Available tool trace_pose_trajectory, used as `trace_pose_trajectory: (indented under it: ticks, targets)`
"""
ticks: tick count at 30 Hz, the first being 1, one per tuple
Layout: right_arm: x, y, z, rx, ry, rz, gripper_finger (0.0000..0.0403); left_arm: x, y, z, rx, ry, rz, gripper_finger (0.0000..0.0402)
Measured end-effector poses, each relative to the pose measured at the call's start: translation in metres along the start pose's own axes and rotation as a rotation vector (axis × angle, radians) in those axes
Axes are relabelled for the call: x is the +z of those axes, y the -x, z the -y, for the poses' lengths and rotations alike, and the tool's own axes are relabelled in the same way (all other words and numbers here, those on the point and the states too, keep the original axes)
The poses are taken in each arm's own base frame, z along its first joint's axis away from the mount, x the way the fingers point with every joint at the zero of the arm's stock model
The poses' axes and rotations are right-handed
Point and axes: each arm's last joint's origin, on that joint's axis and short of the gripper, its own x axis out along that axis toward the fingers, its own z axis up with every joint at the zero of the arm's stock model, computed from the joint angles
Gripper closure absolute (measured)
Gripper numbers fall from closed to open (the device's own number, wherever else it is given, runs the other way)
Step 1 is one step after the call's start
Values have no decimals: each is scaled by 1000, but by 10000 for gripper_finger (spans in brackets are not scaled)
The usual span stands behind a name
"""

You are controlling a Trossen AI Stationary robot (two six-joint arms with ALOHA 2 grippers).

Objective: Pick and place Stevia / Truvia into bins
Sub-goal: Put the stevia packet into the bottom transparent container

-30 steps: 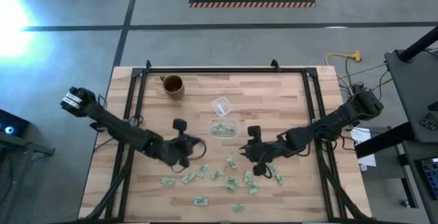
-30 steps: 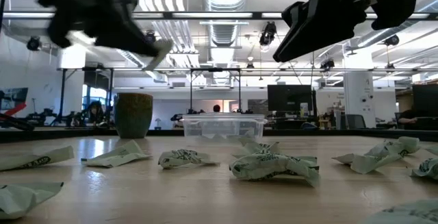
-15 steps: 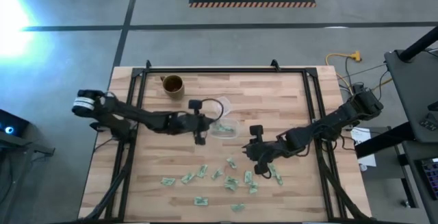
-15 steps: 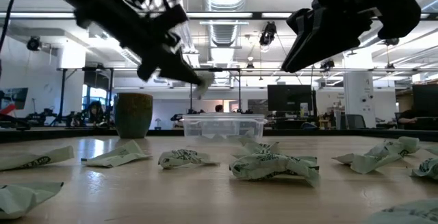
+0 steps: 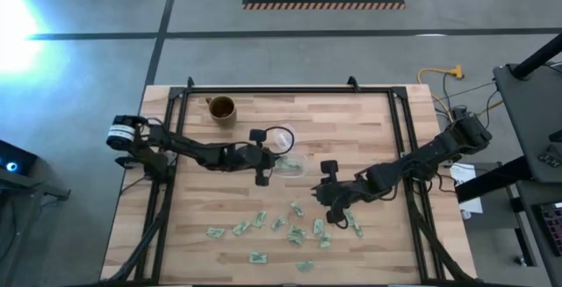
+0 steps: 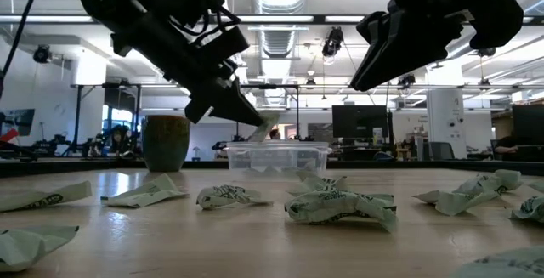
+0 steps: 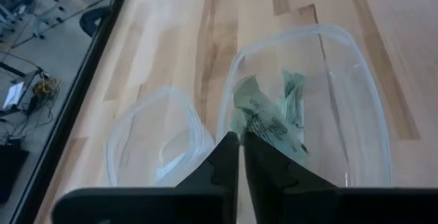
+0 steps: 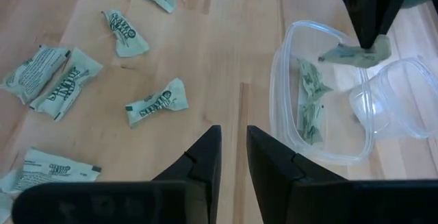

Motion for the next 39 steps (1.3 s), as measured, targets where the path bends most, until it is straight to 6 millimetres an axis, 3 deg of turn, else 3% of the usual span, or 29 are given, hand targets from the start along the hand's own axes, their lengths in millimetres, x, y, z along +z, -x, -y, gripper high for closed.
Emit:
trace_pose_trajectory:
  ticks: [8, 13, 25, 31, 39]
  targets:
    - [-3, -1, 0, 7, -19, -9, 346, 3, 4, -2, 6, 9, 13, 288]
    - [-2, -4, -8, 93, -55, 40, 343, 6, 19, 2, -26, 18, -2, 251]
    - [-5, -35, -41, 193, -8, 105, 319, 13, 82, 42, -128, -56, -8, 246]
    - [-12, -54, -45, 179, -17, 72, 296, 19, 112, 55, -89, -98, 63, 246]
    - [-14, -64, -42, 162, -70, 50, 241, 27, 150, 58, -125, -72, 174, 246]
